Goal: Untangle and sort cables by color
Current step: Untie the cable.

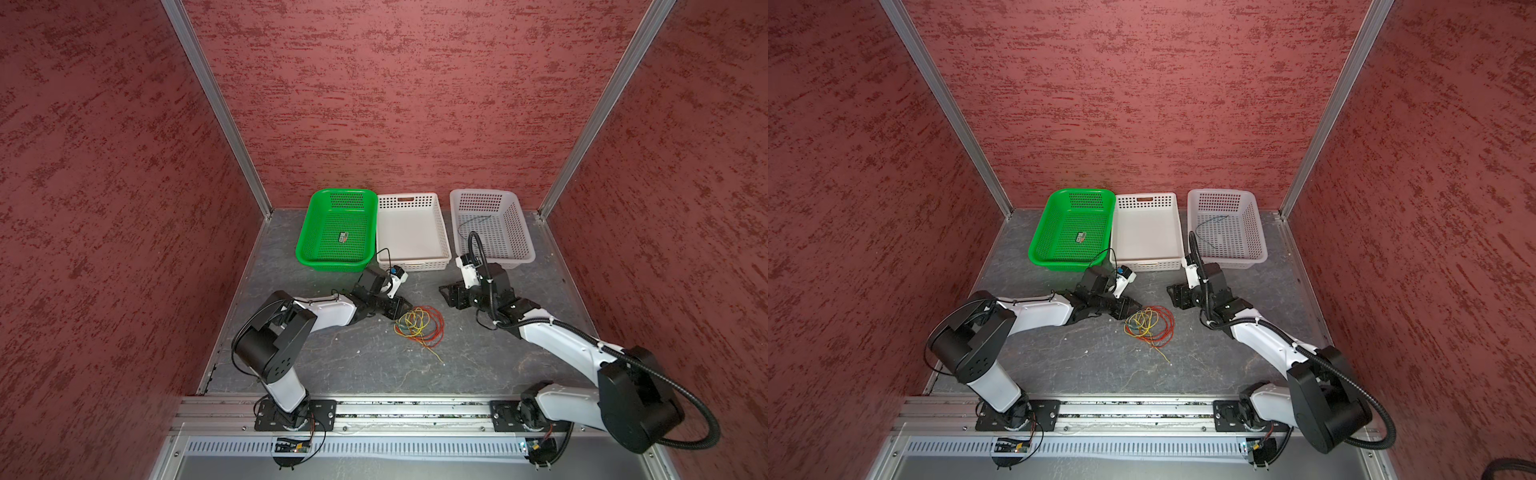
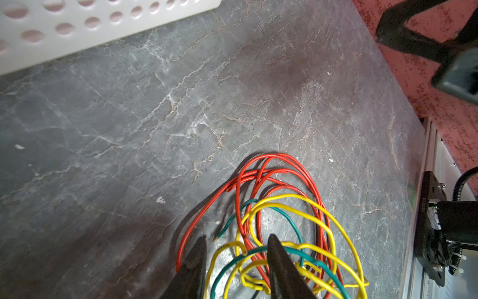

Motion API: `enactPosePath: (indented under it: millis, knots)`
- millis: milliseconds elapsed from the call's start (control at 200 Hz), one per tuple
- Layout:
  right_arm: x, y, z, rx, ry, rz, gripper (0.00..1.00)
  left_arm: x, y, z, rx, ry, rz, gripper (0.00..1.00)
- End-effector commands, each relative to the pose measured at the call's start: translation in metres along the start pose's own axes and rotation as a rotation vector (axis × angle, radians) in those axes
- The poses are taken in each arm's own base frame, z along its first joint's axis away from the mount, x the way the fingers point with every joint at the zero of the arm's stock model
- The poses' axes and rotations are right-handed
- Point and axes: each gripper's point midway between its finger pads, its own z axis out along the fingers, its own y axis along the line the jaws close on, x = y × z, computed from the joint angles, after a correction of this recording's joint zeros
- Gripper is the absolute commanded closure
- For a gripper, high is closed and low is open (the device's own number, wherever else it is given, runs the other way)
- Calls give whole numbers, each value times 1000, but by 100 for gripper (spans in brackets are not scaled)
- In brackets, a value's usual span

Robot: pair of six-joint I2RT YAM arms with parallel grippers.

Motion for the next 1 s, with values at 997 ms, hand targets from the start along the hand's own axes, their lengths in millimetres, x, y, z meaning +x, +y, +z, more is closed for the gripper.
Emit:
enactPosePath:
  millis: [997]
  knots:
    - [20, 34, 20, -121, 37, -66, 29, -4, -4, 13, 27, 4, 43, 100]
